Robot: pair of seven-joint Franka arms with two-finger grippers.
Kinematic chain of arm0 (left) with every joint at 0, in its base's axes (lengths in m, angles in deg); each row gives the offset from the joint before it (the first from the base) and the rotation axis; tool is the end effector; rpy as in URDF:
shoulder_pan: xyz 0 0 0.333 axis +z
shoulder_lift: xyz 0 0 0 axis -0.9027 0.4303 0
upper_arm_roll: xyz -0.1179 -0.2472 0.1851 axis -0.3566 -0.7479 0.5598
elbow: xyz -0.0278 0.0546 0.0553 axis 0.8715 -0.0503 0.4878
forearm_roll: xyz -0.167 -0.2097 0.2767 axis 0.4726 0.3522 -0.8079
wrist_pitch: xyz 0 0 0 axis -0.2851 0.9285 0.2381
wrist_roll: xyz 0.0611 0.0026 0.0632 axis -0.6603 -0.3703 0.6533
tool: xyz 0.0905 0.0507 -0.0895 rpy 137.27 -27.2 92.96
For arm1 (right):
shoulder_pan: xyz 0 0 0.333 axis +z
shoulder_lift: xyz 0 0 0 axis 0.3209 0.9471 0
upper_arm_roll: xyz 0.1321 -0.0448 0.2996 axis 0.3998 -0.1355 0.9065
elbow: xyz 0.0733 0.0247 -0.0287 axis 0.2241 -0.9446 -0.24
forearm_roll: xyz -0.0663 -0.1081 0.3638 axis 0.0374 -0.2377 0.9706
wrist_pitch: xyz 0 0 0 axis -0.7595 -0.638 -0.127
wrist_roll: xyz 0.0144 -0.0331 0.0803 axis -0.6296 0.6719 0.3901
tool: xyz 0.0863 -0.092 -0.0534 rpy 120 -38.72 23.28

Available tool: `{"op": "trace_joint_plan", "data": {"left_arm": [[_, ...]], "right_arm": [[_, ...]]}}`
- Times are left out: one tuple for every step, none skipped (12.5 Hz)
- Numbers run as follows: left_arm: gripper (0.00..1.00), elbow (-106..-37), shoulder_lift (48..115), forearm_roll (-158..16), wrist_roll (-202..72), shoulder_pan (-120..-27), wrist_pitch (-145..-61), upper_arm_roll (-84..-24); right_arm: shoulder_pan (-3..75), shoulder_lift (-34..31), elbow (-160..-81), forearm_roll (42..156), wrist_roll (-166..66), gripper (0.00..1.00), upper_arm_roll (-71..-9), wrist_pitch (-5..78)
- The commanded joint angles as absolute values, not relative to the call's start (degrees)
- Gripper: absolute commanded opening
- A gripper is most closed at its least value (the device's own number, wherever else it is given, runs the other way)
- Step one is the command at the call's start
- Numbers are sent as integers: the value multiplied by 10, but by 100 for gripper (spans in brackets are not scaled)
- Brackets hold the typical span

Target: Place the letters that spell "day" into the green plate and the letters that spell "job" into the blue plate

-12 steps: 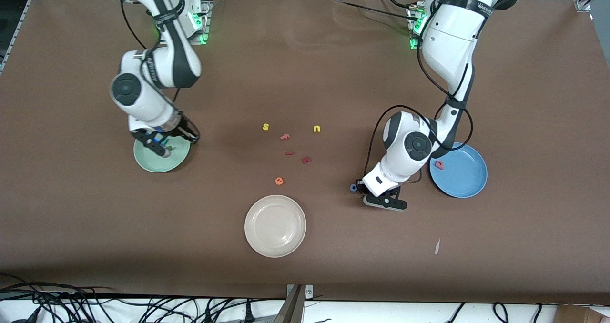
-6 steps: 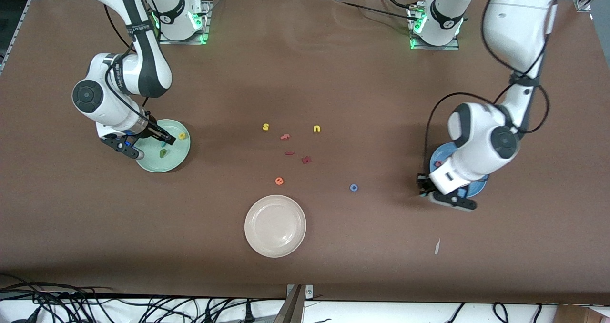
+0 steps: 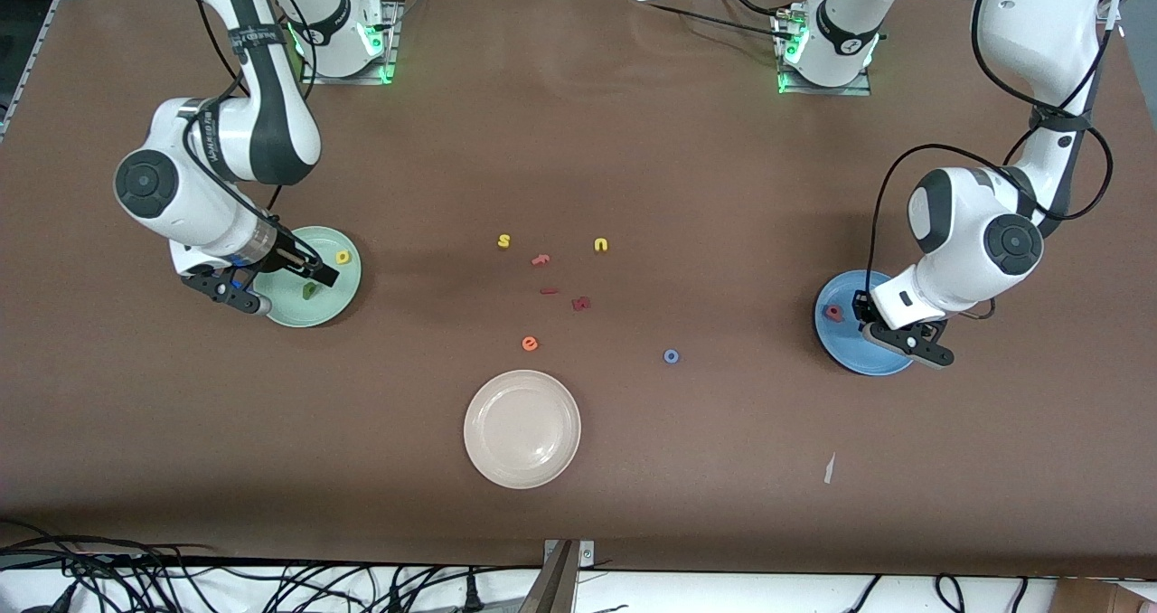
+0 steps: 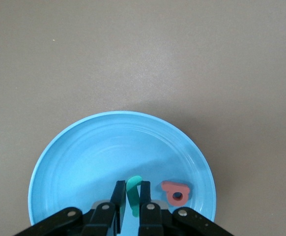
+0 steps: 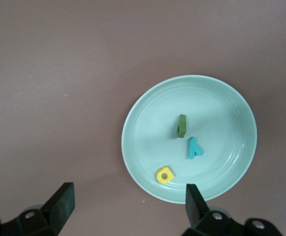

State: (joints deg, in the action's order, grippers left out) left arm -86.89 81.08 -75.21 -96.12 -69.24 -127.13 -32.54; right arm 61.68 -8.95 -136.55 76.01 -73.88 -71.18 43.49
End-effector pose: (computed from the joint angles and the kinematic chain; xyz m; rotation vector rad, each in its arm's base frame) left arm 0.6117 -0.0149 0.2283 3.0602 -0.6233 0.0439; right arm 0.5727 0.0910 0.3271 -3.0832 0.5273 0.1332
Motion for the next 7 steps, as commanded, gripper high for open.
{"op": "trace_joint_plan", "data": {"left_arm": [[55,-880,792,-768,-960,-692,-1276,-348],[54,-878,792,-765,-951,-694,-1276,-359],[54,-877,792,-764,-936,-696,-1278,-369],[55,-876,793,-762,-931,-697,-1283,-374],[54,-863,799,-760,-930,-699,-1284,-386],[54,-847,804,-744,-914,-700,-1284,-405],[54,-831,817,-700,-882,-717,-1285,-412]], "right_arm": [[614,-95,-1286,763,-626,100,-738,321],[614,-99,-1252,763,-596,100,-758,251],[614,-110,-1210,762,-561,100,-781,195],[613,-111,-1173,762,-518,100,-795,155],[613,-110,-1151,761,-494,100,-810,130],[613,-110,-1134,758,-488,100,-815,127],[612,-106,-1124,759,-489,100,-817,132]]}}
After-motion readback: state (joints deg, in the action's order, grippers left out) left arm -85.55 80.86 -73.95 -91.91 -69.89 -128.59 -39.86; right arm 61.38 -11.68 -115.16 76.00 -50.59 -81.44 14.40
